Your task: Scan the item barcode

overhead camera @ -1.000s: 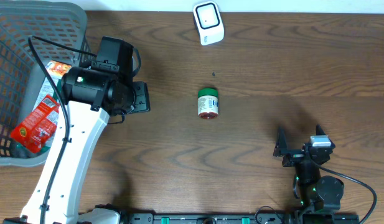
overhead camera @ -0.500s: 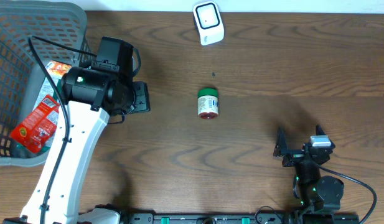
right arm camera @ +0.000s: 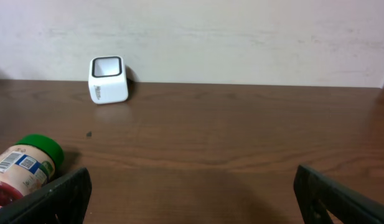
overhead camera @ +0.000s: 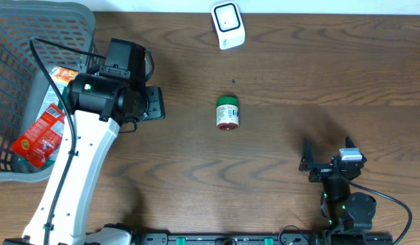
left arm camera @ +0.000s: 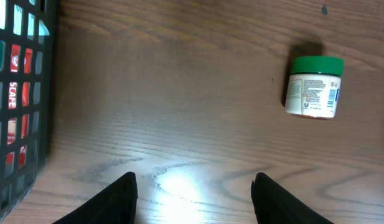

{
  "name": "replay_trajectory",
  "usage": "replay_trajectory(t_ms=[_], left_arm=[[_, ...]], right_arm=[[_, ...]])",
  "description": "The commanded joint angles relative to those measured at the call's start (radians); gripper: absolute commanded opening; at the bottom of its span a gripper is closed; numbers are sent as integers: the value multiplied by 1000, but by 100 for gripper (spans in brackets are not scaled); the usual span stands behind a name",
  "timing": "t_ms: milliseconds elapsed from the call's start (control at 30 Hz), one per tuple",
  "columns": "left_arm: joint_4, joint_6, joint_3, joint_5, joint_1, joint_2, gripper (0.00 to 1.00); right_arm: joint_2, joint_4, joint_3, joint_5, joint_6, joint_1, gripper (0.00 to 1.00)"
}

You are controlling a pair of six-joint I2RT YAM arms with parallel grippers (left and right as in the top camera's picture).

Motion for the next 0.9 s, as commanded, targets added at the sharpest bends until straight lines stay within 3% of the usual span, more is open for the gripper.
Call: replay_trajectory(t_ms=[0, 367, 533, 767, 867], left_arm=[[0, 8, 16, -12, 0, 4, 59], [-26, 8, 341, -13, 177, 4, 59], [31, 38, 468, -13, 285, 0, 59], [70, 65, 508, -72, 466, 9, 60], [68, 66, 507, -72, 571, 39, 67]], right_arm=[[-4, -4, -2, -5, 14, 2, 99], [-4, -4, -2, -5, 14, 2, 99], [-4, -4, -2, -5, 14, 2, 99], [-4, -4, -2, -5, 14, 2, 99], [-4, -4, -2, -5, 14, 2, 99]])
